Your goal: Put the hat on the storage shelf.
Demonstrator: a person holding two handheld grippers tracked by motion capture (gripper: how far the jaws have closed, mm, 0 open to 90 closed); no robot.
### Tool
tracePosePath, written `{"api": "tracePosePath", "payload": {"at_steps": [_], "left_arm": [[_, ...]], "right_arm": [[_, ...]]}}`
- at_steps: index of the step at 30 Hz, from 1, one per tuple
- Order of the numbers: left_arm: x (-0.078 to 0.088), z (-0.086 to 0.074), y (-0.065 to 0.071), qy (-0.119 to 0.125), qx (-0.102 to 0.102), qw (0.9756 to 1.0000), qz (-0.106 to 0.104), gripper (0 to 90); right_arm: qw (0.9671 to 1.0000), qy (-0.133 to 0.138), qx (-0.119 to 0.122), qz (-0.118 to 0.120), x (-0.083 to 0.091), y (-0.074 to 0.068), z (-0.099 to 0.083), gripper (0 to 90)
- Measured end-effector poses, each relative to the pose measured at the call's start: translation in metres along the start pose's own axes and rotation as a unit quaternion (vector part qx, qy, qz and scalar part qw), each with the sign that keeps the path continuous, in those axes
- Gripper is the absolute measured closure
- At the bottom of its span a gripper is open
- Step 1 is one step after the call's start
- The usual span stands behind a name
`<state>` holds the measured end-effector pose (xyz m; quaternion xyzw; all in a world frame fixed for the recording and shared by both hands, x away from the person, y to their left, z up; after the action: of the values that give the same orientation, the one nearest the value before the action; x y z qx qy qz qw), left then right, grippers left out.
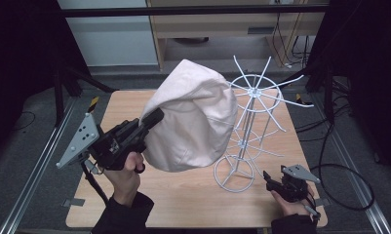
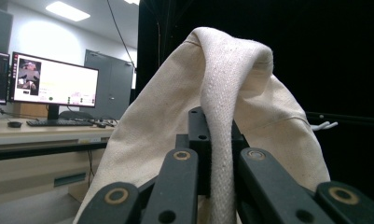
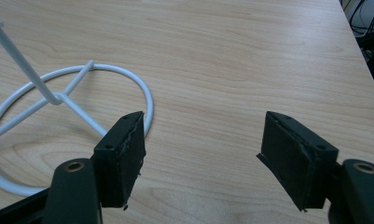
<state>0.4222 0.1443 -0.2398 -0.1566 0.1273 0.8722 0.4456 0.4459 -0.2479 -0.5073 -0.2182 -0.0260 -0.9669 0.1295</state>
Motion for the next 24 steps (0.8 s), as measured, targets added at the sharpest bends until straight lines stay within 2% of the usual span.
{"api": "tracePosePath", "payload": {"at_steps": [9, 14, 24], "left_arm": [[0.006, -0.02, -0.007, -0.024, 0.011, 0.9997, 0.005, 87.6], [0.009, -0.029, -0.008, -0.038, 0.01, 0.9992, 0.005, 87.5], [0.012, -0.053, -0.008, -0.085, 0.002, 0.9964, 0.005, 87.3]], "right_arm": [[1.0, 0.0, 0.002, -0.001, 0.0, 0.0, 0.0, 30.7], [1.0, 0.001, 0.002, -0.001, 0.0, 0.0, 0.0, 30.6], [1.0, -0.001, 0.001, -0.001, -0.001, 0.0, -0.001, 30.6]]}}
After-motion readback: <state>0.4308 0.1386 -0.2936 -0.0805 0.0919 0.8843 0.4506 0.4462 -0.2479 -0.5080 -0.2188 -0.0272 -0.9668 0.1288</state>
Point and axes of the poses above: each handheld gripper's, and its own axes: x roughly backward along the jaws, z roughly out of its top, y roughly to its right, the point moved 5 cm from there along -x, roughly forward along the jaws, and after that the axes turned 6 degrees about y, right-handed, at the moved point
